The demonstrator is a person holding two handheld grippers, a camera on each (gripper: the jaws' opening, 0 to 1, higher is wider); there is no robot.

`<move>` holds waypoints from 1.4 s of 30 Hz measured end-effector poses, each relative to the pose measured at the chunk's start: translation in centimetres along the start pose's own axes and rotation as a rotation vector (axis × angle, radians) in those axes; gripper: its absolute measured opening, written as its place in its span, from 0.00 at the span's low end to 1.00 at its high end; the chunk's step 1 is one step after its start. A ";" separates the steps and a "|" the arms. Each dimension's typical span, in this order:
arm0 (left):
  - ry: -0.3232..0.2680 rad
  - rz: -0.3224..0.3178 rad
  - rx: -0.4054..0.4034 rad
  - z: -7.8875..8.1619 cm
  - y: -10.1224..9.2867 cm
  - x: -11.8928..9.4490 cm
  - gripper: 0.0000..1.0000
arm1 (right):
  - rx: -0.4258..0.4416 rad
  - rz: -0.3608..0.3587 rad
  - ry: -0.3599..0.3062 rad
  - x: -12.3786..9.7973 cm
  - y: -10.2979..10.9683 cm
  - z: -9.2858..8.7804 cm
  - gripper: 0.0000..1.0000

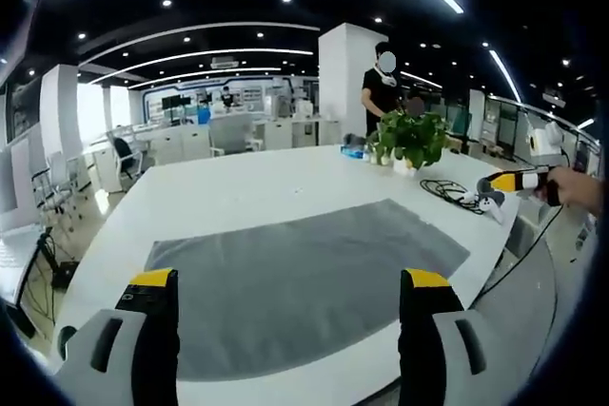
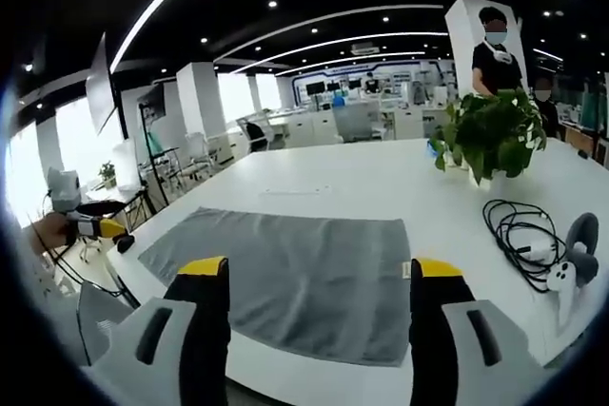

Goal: Fold the towel on the table until its edges align and the towel forms a compact rectangular stack.

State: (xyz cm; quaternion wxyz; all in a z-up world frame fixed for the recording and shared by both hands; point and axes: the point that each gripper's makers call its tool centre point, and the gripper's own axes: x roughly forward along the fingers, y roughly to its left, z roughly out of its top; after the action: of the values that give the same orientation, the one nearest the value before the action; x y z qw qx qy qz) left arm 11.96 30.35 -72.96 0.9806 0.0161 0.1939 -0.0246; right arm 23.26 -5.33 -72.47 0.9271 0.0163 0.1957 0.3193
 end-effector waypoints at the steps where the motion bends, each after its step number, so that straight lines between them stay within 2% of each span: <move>1: 0.004 -0.002 0.002 -0.1 -0.1 0.0 0.99 | 0.000 0.003 0.002 0.0 0.0 0.0 0.77; 6: 0.005 -0.004 0.004 -0.1 -0.3 0.0 0.99 | -0.010 0.005 0.017 0.0 -0.1 -0.2 0.77; 15: 0.024 -0.045 0.016 0.0 -2.1 0.8 0.99 | -0.027 0.010 0.037 0.3 -1.0 0.0 0.75; 17: 0.013 -0.056 0.014 0.3 -2.6 1.2 0.99 | -0.033 0.010 0.043 0.3 -1.1 0.1 0.74; 20: 0.008 -0.085 0.021 0.9 -3.9 1.8 0.98 | -0.039 0.017 0.035 0.3 -1.0 0.7 0.73; 25: 0.009 -0.138 0.085 1.9 -6.3 2.5 0.98 | -0.051 0.030 0.037 0.5 -0.9 1.1 0.72; 33: 0.032 -0.210 0.123 1.9 -9.1 3.7 0.97 | -0.063 0.032 0.024 0.2 -1.3 1.8 0.71; 42: 0.031 -0.279 0.146 2.3 -12.1 4.9 0.97 | -0.058 0.034 0.042 0.5 -2.0 1.2 0.69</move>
State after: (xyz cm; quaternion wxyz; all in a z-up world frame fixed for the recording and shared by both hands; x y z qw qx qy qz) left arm 16.73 17.98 -73.03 0.9608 0.0604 0.2069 -0.1743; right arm 25.24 -6.56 -71.83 0.9173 -0.0138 0.2056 0.3408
